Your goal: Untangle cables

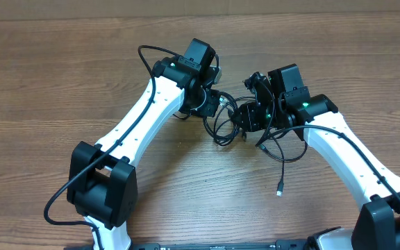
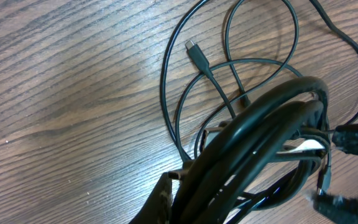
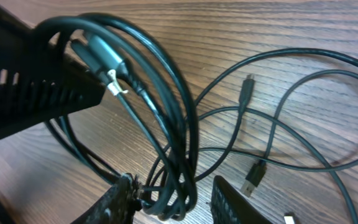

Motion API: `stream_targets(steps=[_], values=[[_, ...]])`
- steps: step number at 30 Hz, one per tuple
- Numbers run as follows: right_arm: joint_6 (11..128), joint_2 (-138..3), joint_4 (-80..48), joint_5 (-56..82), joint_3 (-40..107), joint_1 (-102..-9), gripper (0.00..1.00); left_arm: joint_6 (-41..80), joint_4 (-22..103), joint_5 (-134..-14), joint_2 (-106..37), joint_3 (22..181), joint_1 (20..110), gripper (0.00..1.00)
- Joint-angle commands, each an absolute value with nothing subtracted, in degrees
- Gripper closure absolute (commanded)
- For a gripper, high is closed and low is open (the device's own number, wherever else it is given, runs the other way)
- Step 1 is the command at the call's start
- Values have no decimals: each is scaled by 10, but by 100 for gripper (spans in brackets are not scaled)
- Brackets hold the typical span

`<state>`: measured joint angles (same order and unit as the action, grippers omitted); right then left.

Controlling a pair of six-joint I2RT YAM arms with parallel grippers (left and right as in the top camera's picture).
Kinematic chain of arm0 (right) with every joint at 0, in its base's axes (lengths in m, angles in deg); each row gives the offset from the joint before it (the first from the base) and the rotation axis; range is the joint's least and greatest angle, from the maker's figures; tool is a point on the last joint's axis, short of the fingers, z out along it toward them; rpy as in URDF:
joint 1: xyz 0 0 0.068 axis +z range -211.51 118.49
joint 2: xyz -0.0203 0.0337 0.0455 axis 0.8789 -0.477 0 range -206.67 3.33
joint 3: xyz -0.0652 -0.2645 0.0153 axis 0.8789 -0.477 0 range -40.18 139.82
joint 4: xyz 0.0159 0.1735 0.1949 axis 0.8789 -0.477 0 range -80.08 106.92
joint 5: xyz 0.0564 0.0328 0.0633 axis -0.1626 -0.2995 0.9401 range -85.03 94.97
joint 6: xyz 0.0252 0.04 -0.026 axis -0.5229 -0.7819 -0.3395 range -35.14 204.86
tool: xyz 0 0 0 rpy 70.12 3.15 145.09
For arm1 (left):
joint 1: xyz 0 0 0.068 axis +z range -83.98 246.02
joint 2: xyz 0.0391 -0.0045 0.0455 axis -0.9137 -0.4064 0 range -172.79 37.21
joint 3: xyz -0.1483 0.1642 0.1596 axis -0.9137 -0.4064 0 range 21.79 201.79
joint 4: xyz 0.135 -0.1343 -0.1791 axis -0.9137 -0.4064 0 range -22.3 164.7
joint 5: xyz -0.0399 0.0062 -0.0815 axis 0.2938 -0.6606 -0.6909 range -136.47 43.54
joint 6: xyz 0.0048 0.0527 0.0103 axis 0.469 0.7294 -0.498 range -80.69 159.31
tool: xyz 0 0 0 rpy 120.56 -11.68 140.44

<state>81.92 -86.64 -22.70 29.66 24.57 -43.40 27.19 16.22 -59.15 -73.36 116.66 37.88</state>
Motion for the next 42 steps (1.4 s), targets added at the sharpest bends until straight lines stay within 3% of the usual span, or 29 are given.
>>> stream_targets(steps=[1,5,14,24,28,37,40,42], values=[[819,-861,-220,316,254,-432,63,260,165,-600,-722,1169,378,96],[819,-861,-217,315,254,-432,71,260,165,-601,-722,1169,378,96],[819,-863,-204,288,227,-432,72,295,171,-660,-722,1169,378,96],[819,-863,-205,243,224,-432,96,295,171,-660,-722,1169,378,96],[802,-863,-209,219,224,-432,96,295,171,-660,-722,1169,379,96],[591,-863,-307,-88,216,-434,96,294,165,-621,-722,1169,379,96],[557,-863,-312,-103,207,-442,96,294,163,-621,-722,1169,379,96],[557,-863,-301,-78,201,-446,80,294,163,-622,-722,1169,379,96]])
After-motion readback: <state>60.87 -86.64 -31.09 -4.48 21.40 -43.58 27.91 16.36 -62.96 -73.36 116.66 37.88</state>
